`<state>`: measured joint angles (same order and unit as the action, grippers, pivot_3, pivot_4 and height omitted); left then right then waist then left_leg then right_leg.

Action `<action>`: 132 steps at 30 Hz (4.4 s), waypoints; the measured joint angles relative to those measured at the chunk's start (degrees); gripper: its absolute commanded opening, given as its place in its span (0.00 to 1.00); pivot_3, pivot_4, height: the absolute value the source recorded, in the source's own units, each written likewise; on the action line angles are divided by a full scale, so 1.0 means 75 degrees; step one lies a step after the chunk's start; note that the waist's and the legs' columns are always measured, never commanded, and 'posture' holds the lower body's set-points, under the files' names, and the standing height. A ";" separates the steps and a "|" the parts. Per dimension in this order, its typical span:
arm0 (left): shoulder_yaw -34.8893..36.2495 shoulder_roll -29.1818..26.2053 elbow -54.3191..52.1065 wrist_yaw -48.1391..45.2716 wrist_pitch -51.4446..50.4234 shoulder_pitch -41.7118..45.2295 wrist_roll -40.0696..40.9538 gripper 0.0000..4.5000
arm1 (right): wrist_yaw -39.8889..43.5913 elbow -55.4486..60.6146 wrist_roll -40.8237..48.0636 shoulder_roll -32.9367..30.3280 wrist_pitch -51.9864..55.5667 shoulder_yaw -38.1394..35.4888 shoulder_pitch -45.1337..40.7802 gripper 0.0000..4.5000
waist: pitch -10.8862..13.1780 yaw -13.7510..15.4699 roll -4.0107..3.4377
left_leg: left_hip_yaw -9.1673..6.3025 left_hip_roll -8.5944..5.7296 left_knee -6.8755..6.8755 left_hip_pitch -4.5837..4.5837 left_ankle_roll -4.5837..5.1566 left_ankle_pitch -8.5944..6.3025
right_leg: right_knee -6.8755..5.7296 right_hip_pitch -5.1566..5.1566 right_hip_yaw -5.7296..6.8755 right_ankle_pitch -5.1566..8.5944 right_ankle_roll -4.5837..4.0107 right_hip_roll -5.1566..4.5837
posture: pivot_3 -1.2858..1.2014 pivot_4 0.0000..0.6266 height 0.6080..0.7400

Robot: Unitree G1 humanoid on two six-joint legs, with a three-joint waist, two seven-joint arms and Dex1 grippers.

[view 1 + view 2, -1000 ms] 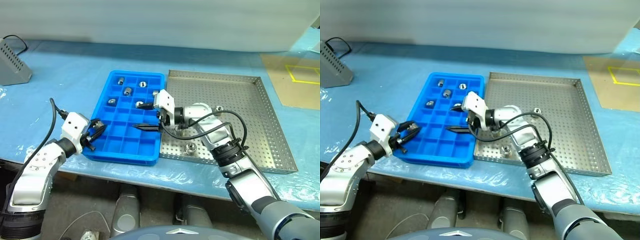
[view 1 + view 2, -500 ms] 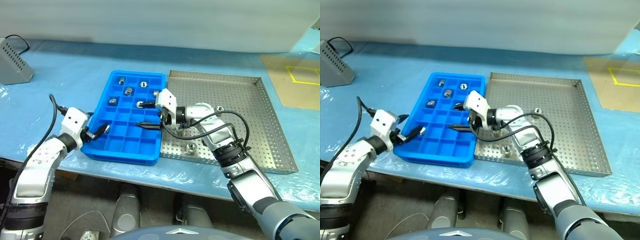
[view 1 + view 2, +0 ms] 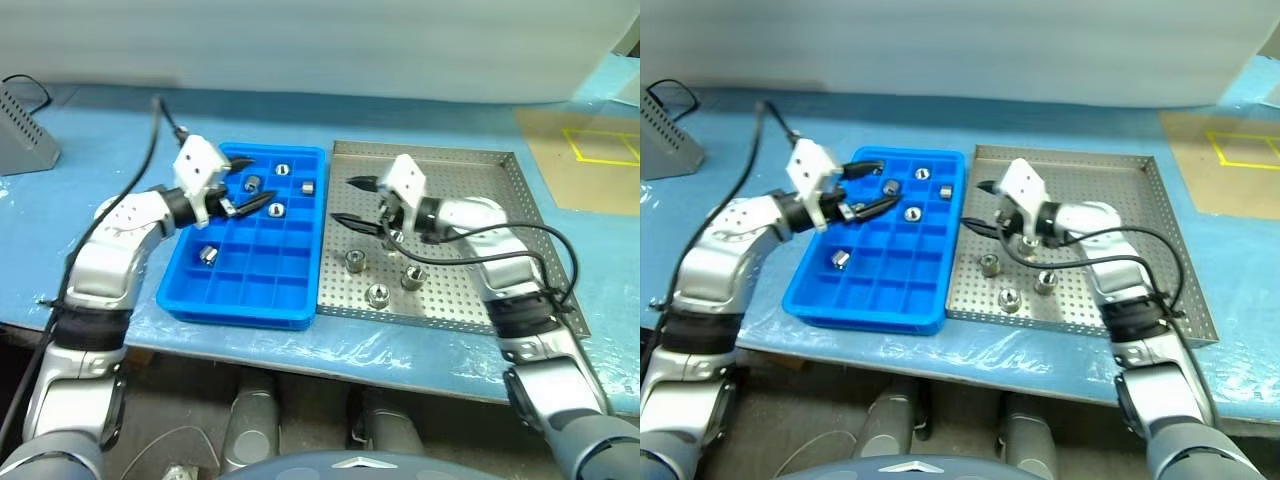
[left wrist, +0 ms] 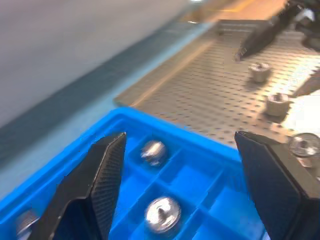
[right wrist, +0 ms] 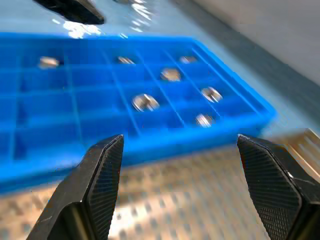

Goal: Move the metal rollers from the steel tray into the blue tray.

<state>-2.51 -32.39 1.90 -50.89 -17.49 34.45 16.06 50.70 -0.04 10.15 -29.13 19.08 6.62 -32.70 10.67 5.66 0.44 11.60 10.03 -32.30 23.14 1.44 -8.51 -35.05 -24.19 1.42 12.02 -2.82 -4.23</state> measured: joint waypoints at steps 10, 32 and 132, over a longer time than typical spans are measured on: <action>-0.2018 0.1519 0.3810 -0.2427 0.2832 0.2380 -0.1262 0.81 | -0.1248 0.2256 0.0044 -0.0240 0.1220 -0.0672 0.1805 0.82 | 0.0000 -0.0682 0.0001 | 0.0006 0.0000 -0.0004 0.0002 0.0013 -0.0006 | 0.0012 -0.0002 -0.0002 -0.0001 0.0001 0.0006 | 0.35 0.24 1.00; -0.3287 0.2317 0.8786 -0.4420 0.7198 0.4707 -0.4076 0.81 | -0.2622 0.3542 0.0139 -0.0035 0.1927 -0.1016 0.2848 0.82 | -0.0003 -0.1083 -0.0001 | 0.0007 -0.0012 -0.0063 0.0006 0.0072 -0.0043 | 0.0035 0.0039 -0.0003 -0.0008 0.0010 -0.0007 | 0.30 0.24 1.00; 0.0716 0.0155 0.0257 0.1225 -0.0402 -0.1872 -0.0413 0.38 | 0.1508 -0.1249 0.0164 0.1660 -0.0508 0.1593 -0.1014 0.82 | 0.0003 0.0374 -0.0009 | -0.0011 0.0018 0.0011 0.0007 0.0000 -0.0002 | 0.0009 -0.0004 0.0028 0.0002 -0.0014 -0.0001 | 0.59 0.24 1.00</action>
<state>2.86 -31.23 3.82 -41.70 -20.51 20.42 12.96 62.01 -9.41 11.38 -16.68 15.27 18.57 -40.31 10.69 8.46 0.37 11.51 10.17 -32.22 23.19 1.44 -8.52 -34.98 -24.22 1.63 12.03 -2.92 -4.24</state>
